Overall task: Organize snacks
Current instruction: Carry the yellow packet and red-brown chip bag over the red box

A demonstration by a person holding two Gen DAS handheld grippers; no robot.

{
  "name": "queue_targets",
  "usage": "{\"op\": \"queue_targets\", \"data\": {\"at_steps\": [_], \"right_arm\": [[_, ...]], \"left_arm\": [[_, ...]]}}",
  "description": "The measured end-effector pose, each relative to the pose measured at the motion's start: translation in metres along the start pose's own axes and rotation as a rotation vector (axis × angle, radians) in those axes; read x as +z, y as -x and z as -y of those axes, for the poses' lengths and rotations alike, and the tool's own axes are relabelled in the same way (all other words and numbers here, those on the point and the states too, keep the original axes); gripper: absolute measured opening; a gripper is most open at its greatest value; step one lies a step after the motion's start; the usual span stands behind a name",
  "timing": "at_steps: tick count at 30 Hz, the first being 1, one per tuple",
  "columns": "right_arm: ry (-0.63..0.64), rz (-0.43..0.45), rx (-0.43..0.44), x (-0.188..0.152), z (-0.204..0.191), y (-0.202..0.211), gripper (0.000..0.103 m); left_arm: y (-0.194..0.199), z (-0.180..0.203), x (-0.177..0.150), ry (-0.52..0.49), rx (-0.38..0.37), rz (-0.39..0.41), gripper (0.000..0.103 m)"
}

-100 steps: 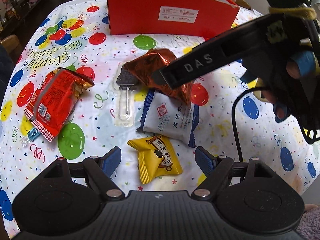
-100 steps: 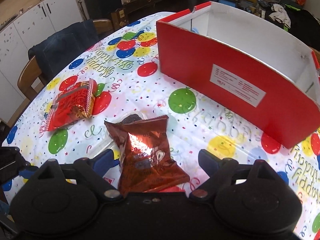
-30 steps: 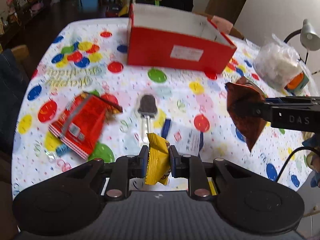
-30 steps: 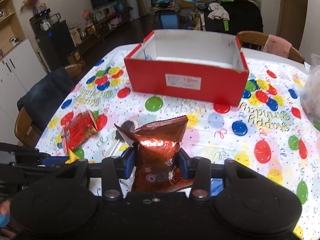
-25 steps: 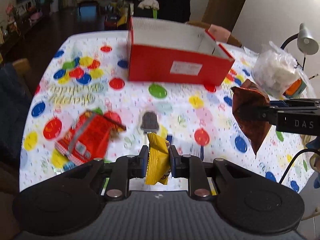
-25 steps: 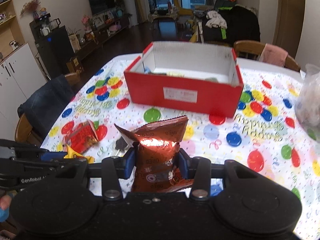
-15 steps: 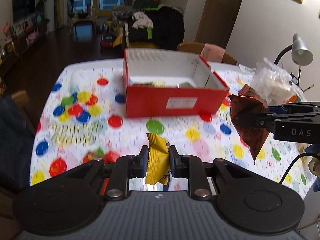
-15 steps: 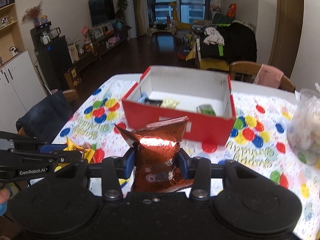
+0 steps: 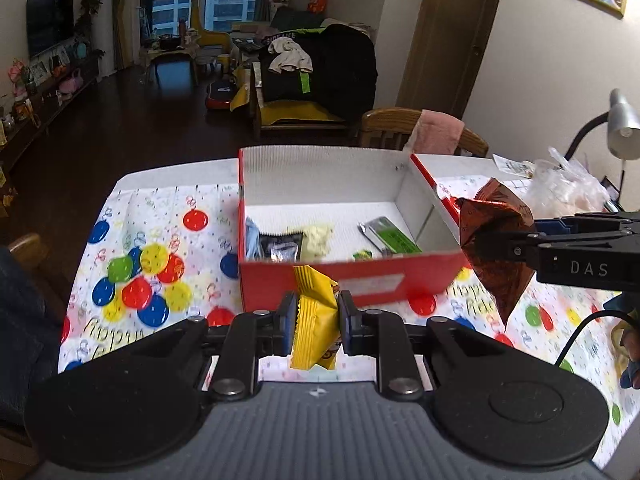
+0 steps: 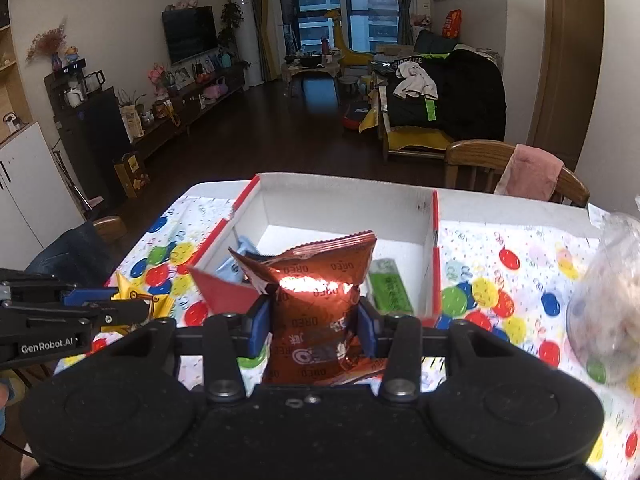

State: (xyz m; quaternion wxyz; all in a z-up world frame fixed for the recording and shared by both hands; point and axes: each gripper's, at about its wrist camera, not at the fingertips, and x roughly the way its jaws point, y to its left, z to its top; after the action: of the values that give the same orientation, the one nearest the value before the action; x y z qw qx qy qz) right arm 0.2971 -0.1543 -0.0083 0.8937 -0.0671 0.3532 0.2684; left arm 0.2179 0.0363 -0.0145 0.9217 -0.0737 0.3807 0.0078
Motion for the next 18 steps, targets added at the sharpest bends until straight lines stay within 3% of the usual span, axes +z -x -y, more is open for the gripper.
{"op": "queue_targets", "data": {"at_steps": [18], "right_arm": [[0.032, -0.059, -0.028, 0.057, 0.050, -0.097, 0.043]], "left_arm": [[-0.084, 0.005, 0.072, 0.075, 0.069, -0.066, 0.021]]}}
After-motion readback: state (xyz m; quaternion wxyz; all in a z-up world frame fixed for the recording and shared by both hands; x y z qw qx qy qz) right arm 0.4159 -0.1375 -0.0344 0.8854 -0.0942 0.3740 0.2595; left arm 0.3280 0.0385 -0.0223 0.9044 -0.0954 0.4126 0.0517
